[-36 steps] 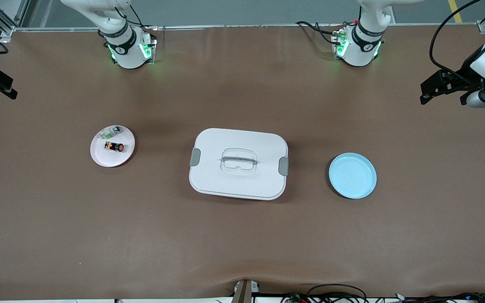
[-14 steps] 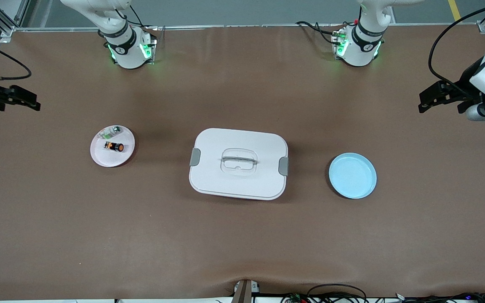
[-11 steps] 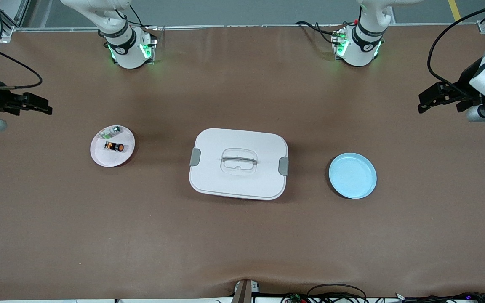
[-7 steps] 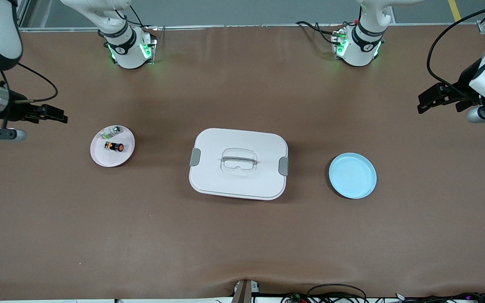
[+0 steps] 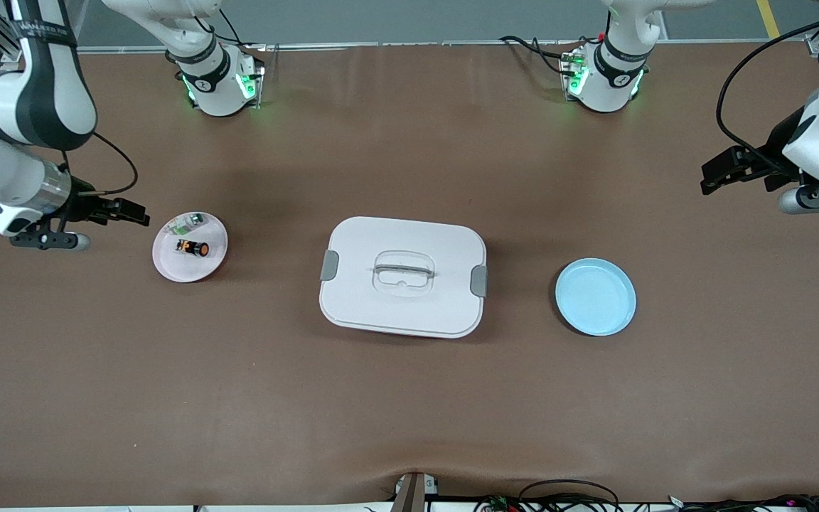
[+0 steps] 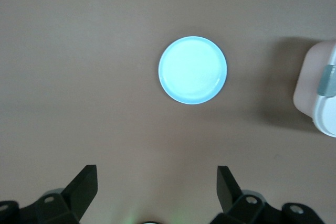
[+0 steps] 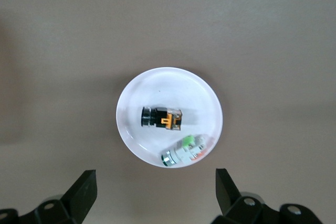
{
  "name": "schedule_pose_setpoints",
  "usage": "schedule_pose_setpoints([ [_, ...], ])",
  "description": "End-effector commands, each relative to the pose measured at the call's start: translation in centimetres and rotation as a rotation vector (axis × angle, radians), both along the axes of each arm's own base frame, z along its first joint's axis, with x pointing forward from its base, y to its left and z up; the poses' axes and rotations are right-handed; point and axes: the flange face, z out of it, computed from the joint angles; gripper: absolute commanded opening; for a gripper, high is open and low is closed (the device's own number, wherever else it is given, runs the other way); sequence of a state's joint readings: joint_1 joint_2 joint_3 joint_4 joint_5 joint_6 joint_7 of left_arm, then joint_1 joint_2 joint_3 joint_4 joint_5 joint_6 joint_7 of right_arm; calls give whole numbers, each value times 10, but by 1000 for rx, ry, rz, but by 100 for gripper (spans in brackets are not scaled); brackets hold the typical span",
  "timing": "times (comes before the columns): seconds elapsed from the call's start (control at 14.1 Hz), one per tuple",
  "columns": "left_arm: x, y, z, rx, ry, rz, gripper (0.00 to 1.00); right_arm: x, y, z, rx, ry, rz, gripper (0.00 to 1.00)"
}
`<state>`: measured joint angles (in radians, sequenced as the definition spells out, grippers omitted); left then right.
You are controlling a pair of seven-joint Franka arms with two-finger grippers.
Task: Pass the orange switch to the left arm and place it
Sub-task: 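Lower the right gripper onto the orange switch and close it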
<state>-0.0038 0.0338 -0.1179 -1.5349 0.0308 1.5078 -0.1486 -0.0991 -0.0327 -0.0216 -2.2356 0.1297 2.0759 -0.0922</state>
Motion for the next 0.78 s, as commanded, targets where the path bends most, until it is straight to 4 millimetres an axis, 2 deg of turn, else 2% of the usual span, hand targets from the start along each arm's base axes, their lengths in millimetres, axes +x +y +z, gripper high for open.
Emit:
schedule_pose_setpoints([
  [0.0, 3, -15, -8, 51, -11, -29, 100, -8, 3, -18, 30, -9, -92, 100],
  [0.21, 6, -12, -11, 47, -13, -18, 100, -4, 12, -39, 14, -18, -141, 100],
  [0.71, 12, -11, -23, 43, -1, -16, 100, 1, 7, -101, -13, -44, -166, 100],
])
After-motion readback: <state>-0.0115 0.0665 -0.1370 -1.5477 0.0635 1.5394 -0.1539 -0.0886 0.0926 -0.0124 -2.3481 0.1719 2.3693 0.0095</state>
